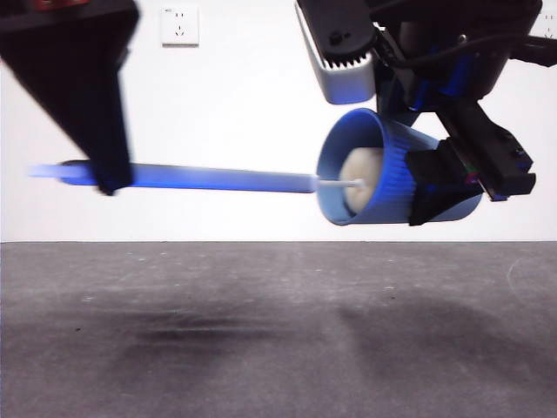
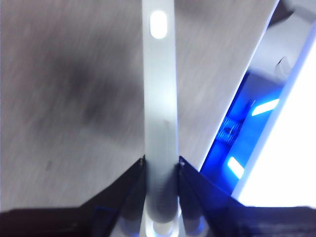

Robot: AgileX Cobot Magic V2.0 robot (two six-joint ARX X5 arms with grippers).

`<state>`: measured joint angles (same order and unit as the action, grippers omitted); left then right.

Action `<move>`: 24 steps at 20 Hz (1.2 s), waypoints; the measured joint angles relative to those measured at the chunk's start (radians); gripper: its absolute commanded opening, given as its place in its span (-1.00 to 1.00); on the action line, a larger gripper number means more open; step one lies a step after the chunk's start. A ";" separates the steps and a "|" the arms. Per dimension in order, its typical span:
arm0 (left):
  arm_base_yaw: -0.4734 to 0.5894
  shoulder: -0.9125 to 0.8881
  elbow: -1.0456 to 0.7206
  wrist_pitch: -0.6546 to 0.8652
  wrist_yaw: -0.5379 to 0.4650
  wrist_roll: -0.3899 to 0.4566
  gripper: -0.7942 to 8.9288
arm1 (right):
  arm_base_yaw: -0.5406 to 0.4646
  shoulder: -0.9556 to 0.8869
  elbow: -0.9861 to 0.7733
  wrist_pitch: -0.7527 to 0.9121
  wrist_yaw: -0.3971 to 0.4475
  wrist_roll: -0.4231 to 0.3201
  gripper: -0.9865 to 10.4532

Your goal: Pick up the cup brush,pick up the cup,insert the brush into the cup,clean the cup,put the cup brush back,put the cup back to the fixed position on the table

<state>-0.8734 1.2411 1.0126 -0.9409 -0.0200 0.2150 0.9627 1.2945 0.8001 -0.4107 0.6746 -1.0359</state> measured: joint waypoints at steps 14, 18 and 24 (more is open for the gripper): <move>-0.005 -0.056 0.000 -0.024 0.003 -0.019 -0.85 | -0.021 0.000 0.000 -0.008 -0.019 0.011 -0.85; -0.007 0.029 0.000 0.074 0.047 -0.026 -0.85 | -0.018 0.000 0.000 0.023 -0.043 0.012 -0.85; -0.007 0.085 0.000 0.159 0.063 -0.044 -0.85 | -0.013 0.000 0.000 0.021 -0.027 0.014 -0.85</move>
<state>-0.8803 1.3266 1.0122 -0.7818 0.0433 0.1707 0.9497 1.2949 0.8001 -0.3901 0.6472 -1.0214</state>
